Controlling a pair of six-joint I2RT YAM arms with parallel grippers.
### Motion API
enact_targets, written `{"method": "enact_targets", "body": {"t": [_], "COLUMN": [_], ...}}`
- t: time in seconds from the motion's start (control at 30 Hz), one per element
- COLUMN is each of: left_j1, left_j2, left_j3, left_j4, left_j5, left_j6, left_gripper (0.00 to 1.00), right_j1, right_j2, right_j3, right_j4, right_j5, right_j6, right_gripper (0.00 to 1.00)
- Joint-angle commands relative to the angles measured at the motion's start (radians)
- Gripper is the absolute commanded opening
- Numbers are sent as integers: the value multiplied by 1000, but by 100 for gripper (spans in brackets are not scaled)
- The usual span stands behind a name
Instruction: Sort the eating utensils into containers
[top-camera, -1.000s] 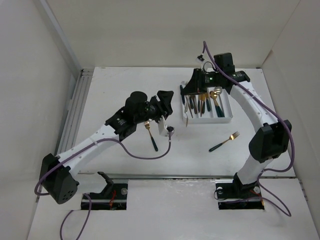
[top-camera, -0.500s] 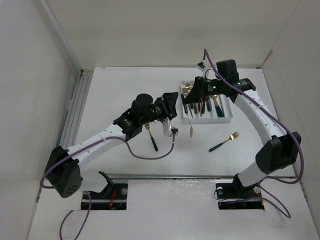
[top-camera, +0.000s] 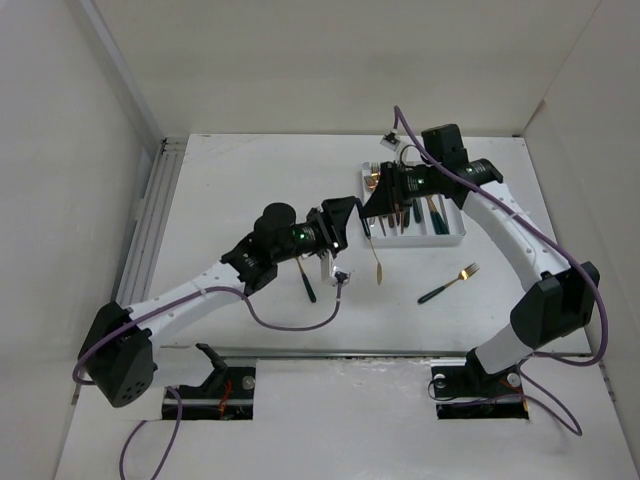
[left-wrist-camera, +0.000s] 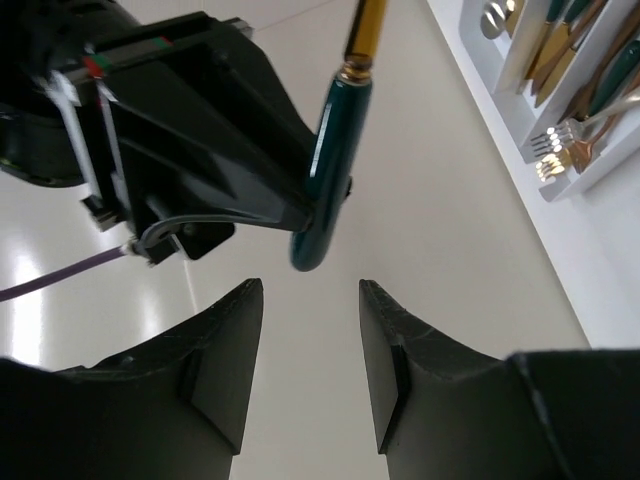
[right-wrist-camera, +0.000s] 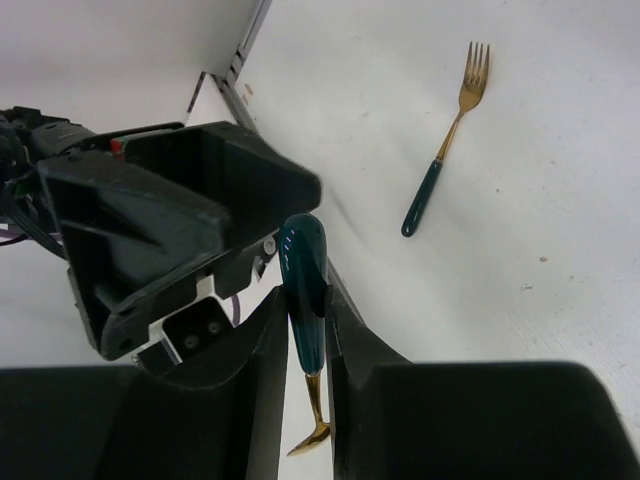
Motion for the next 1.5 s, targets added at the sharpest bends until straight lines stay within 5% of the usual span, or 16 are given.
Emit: {"method": "enact_targets", "body": {"t": [0.0, 0.6, 1.17, 1.47], "left_j1": [-7, -16, -25, -25], "left_j2": [-67, -49, -40, -40], "left_j3": [-36, -36, -36, -36], "left_j4": [92, 74, 37, 37], "left_j5": [64, 29, -10, -20], "left_j6": [124, 145, 145, 154], "left_gripper": [40, 29, 32, 0], "right_j1": [16, 68, 86, 117], "right_j2": [-2, 7, 7, 27], "right_j3": [4, 4, 4, 22], "right_j4": [16, 63, 72, 72], "right_j5": [3, 3, 3, 3], "right_j6": [-8, 29, 38, 47], "right_gripper": [0, 0, 0, 0]}}
